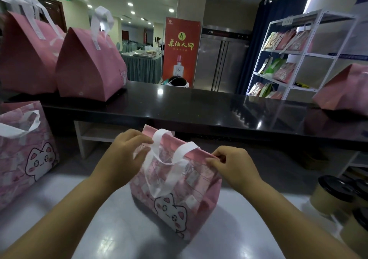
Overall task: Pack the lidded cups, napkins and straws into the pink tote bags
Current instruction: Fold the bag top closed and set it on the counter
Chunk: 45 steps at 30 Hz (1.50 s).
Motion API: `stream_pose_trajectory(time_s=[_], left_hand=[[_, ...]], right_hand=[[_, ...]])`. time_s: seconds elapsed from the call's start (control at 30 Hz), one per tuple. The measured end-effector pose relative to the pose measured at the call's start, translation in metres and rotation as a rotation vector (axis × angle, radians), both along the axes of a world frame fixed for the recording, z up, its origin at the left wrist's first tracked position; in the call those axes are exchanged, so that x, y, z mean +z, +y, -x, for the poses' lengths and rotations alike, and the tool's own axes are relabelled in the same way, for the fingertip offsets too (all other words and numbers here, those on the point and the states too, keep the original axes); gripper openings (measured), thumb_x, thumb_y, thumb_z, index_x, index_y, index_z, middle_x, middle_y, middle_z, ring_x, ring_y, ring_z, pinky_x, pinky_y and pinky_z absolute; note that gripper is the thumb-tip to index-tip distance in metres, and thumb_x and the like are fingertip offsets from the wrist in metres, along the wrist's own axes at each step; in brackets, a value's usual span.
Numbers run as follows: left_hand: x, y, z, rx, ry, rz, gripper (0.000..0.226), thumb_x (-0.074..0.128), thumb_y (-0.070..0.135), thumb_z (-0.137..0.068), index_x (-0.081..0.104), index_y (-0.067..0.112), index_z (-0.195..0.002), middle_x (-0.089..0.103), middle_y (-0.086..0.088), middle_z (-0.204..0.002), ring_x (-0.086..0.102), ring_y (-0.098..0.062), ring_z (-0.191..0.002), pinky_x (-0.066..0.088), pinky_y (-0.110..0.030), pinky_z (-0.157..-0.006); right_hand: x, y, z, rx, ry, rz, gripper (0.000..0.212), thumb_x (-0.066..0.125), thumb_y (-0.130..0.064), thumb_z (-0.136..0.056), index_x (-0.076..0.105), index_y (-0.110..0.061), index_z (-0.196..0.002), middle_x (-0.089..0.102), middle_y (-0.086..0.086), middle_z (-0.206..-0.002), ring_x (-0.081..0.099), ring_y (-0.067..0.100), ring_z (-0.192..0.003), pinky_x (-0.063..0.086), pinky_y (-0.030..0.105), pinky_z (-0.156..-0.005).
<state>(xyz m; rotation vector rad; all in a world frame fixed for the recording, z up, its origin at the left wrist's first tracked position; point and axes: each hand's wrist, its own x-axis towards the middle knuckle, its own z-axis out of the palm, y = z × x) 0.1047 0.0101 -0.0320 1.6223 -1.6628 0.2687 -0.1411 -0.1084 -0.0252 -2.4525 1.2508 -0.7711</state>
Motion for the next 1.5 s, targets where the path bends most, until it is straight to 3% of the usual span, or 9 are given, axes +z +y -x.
stream_pose_trajectory(time_s=[0.2,0.3,0.43,0.67,0.83,1.07,1.2,1.4,1.5], left_hand=[[-0.020,0.012,0.046,-0.072,0.067,-0.065,0.023,0.063,0.039,-0.080,0.064,0.024,-0.098,0.051,0.015,-0.097,0.052,-0.001,-0.085,0.048,-0.018,-0.069],[-0.032,0.021,0.060,-0.063,0.072,-0.098,0.035,0.065,0.050,-0.076,0.061,0.029,-0.103,0.048,0.014,-0.099,0.048,-0.002,-0.089,0.044,-0.015,-0.072],[-0.047,0.028,0.076,0.033,0.051,-0.211,0.054,0.071,0.056,-0.065,0.056,0.032,-0.111,0.037,0.010,-0.103,0.042,-0.007,-0.092,0.044,-0.017,-0.074],[-0.059,0.042,0.108,0.151,0.114,-0.240,0.048,0.070,0.032,-0.073,0.058,0.025,-0.119,0.051,0.007,-0.113,0.059,-0.017,-0.088,0.052,-0.028,-0.072],[-0.043,0.058,0.117,0.196,0.053,-0.071,0.033,0.069,-0.006,-0.067,0.070,0.005,-0.098,0.069,-0.007,-0.096,0.067,-0.026,-0.071,0.057,-0.034,-0.059],[0.015,0.079,0.108,0.238,-0.021,0.090,0.030,0.052,0.004,-0.076,0.070,0.004,-0.100,0.070,-0.008,-0.093,0.067,-0.025,-0.077,0.057,-0.035,-0.062],[0.062,0.090,0.099,0.252,-0.104,0.199,0.028,0.053,0.002,-0.076,0.070,0.002,-0.098,0.070,-0.008,-0.089,0.067,-0.022,-0.075,0.056,-0.033,-0.067],[0.131,0.086,0.070,0.285,-0.217,0.341,0.025,0.057,-0.005,-0.075,0.070,-0.002,-0.095,0.070,-0.011,-0.088,0.067,-0.022,-0.076,0.050,-0.027,-0.074],[0.155,0.071,0.047,0.274,-0.267,0.370,0.029,0.063,-0.014,-0.069,0.070,-0.003,-0.095,0.070,-0.014,-0.086,0.067,-0.023,-0.075,0.048,-0.023,-0.076]], right_hand=[[0.006,0.008,0.004,0.248,-0.048,-0.332,0.019,0.069,-0.048,-0.075,0.073,-0.035,-0.089,0.071,-0.017,-0.081,0.065,-0.001,-0.077,0.057,0.024,-0.070],[0.004,0.007,0.015,0.353,-0.021,-0.437,0.029,0.074,-0.037,-0.075,0.067,-0.045,-0.101,0.069,-0.022,-0.092,0.064,-0.005,-0.086,0.054,0.018,-0.070],[-0.011,0.006,0.025,0.306,-0.003,-0.346,0.048,0.075,-0.012,-0.073,0.063,-0.049,-0.101,0.068,-0.019,-0.094,0.062,-0.005,-0.088,0.055,0.022,-0.076],[-0.028,0.014,0.016,0.287,-0.144,-0.041,0.014,0.065,-0.006,-0.081,0.074,-0.016,-0.085,0.069,-0.004,-0.077,0.062,0.013,-0.072,0.052,0.035,-0.070],[-0.016,0.024,0.006,0.404,-0.252,0.133,0.008,0.067,-0.004,-0.082,0.074,-0.008,-0.083,0.069,0.006,-0.073,0.061,0.022,-0.066,0.051,0.040,-0.063],[0.038,0.034,-0.009,0.515,-0.409,0.180,0.007,0.070,-0.002,-0.078,0.074,-0.007,-0.081,0.069,0.007,-0.072,0.064,0.022,-0.068,0.053,0.043,-0.064],[0.085,0.040,-0.019,0.579,-0.498,0.233,0.008,0.072,-0.005,-0.077,0.075,-0.010,-0.082,0.070,0.002,-0.072,0.065,0.015,-0.067,0.054,0.038,-0.064],[0.156,0.037,-0.045,0.645,-0.588,0.341,0.009,0.073,-0.010,-0.079,0.075,-0.014,-0.086,0.065,-0.014,-0.072,0.063,-0.002,-0.067,0.051,0.012,-0.062],[0.181,0.027,-0.066,0.608,-0.599,0.391,0.011,0.072,-0.009,-0.079,0.075,-0.015,-0.088,0.065,-0.016,-0.073,0.062,-0.004,-0.067,0.052,0.013,-0.061]])
